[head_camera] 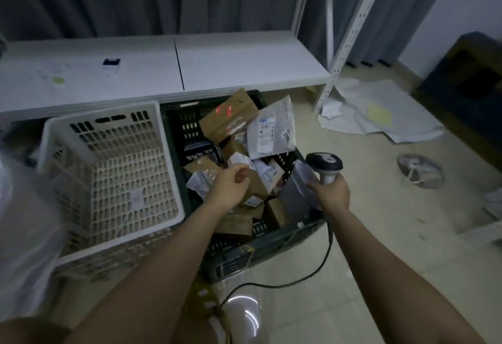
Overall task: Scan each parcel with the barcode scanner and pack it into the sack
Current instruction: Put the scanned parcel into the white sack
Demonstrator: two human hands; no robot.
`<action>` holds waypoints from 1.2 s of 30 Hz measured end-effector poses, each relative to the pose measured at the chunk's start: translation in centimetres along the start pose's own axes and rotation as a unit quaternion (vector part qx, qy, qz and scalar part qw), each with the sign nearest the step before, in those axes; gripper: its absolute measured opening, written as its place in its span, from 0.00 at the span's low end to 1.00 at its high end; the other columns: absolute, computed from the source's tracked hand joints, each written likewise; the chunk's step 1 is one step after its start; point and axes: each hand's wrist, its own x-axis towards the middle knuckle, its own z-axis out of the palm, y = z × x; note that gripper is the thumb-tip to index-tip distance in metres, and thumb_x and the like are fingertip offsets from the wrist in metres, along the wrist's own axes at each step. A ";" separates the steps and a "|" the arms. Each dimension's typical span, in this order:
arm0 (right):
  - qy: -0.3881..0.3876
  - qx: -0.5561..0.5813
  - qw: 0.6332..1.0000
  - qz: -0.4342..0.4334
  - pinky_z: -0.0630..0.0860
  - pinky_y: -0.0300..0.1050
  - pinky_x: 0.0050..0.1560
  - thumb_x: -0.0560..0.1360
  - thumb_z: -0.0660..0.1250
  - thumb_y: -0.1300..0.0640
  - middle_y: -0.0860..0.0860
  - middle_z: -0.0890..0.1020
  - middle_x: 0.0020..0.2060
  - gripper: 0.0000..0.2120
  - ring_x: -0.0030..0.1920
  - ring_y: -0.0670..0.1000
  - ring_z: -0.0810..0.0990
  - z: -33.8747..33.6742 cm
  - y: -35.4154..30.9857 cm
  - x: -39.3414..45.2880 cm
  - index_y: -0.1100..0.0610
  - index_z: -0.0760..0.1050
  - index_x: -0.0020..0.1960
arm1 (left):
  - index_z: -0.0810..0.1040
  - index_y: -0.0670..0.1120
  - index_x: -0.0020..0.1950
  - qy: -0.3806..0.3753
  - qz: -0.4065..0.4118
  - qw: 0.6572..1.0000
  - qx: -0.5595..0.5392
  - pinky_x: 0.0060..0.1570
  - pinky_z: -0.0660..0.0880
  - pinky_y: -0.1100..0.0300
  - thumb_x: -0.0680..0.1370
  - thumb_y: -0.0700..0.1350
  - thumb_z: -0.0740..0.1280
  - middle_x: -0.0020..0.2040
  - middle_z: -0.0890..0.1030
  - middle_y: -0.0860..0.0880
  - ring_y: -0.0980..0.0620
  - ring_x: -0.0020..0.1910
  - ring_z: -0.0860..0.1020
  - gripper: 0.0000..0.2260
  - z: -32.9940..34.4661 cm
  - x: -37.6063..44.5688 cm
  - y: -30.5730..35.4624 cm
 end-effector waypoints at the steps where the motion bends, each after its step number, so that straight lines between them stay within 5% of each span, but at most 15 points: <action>1: -0.004 -0.025 1.000 -0.002 0.72 0.49 0.49 0.70 0.75 0.55 0.60 0.79 0.58 0.25 0.58 0.62 0.77 0.6 0.2 0.4 0.60 0.72 0.63 | 0.74 0.45 0.67 0.001 -0.003 1.000 -0.010 0.58 0.71 0.60 0.80 0.39 0.63 0.61 0.77 0.47 0.53 0.58 0.75 0.16 0.4 0.3 -0.4; 9: -0.008 -0.120 0.993 -0.008 0.75 0.50 0.52 0.71 0.72 0.45 0.59 0.80 0.57 0.26 0.57 0.61 0.78 2.0 0.1 0.5 0.57 0.72 0.62 | 0.74 0.43 0.65 0.009 -0.026 0.997 -0.071 0.58 0.69 0.63 0.81 0.37 0.62 0.56 0.76 0.49 0.54 0.57 0.74 0.14 0.1 -0.3 -2.5; 15: -0.018 0.002 0.996 -0.087 0.69 0.43 0.44 0.69 0.75 0.57 0.54 0.80 0.49 0.21 0.49 0.56 0.79 0.6 -2.5 -4.5 0.58 0.74 0.59 | 0.76 0.47 0.62 0.000 0.001 0.995 -0.099 0.57 0.70 0.65 0.80 0.40 0.64 0.57 0.77 0.52 0.55 0.57 0.75 0.11 -0.3 -2.8 -1.0; 21: -0.116 0.193 0.965 -0.135 0.79 0.53 0.56 0.61 0.79 0.50 0.50 0.81 0.56 0.35 0.56 0.51 0.81 1.2 -8.0 -11.2 0.56 0.73 0.65 | 0.72 0.54 0.66 0.032 0.062 0.989 -0.132 0.62 0.68 0.62 0.82 0.47 0.61 0.66 0.72 0.54 0.56 0.64 0.71 0.12 -2.3 -6.7 1.6; 24: -0.182 0.234 0.949 -0.112 0.79 0.53 0.58 0.66 0.79 0.52 0.52 0.81 0.55 0.27 0.56 0.53 0.81 3.0 -9.9 -14.0 0.54 0.73 0.62 | 0.73 0.56 0.64 0.024 0.022 0.961 -0.275 0.59 0.75 0.57 0.80 0.59 0.55 0.61 0.77 0.54 0.59 0.56 0.77 0.17 -4.8 -8.9 2.0; 28: -0.240 0.231 0.936 -0.116 0.77 0.35 0.42 0.73 0.74 0.58 0.51 0.81 0.52 0.16 0.52 0.51 0.81 6.4 -11.3 -17.6 0.55 0.73 0.58 | 0.71 0.52 0.64 0.059 -0.032 0.937 -0.342 0.40 0.79 0.64 0.77 0.55 0.65 0.58 0.79 0.51 0.57 0.49 0.81 0.17 -7.8 -10.8 0.0; 30: -0.265 0.229 0.930 -0.112 0.76 0.32 0.37 0.74 0.73 0.59 0.52 0.81 0.49 0.12 0.49 0.50 0.81 8.0 -11.6 -18.6 0.55 0.74 0.55 | 0.67 0.48 0.67 0.100 -0.053 0.934 -0.340 0.43 0.81 0.60 0.75 0.50 0.71 0.62 0.76 0.48 0.51 0.53 0.80 0.24 -9.4 -11.1 -1.4; 33: -0.272 0.226 0.930 -0.096 0.74 0.32 0.34 0.75 0.72 0.58 0.50 0.80 0.47 0.14 0.45 0.47 0.78 9.4 -11.6 -19.2 0.55 0.73 0.57 | 0.68 0.45 0.67 0.139 -0.066 0.942 -0.299 0.55 0.79 0.46 0.64 0.58 0.76 0.63 0.75 0.45 0.46 0.56 0.79 0.37 -11.9 -11.3 -3.9; 36: -0.261 0.206 0.938 -0.094 0.74 0.32 0.33 0.75 0.71 0.59 0.52 0.81 0.47 0.12 0.42 0.48 0.79 10.3 -10.4 -18.7 0.56 0.73 0.57 | 0.71 0.42 0.64 0.179 -0.097 0.928 -0.312 0.57 0.78 0.45 0.68 0.54 0.75 0.61 0.78 0.43 0.45 0.55 0.80 0.30 -13.1 -11.1 -6.6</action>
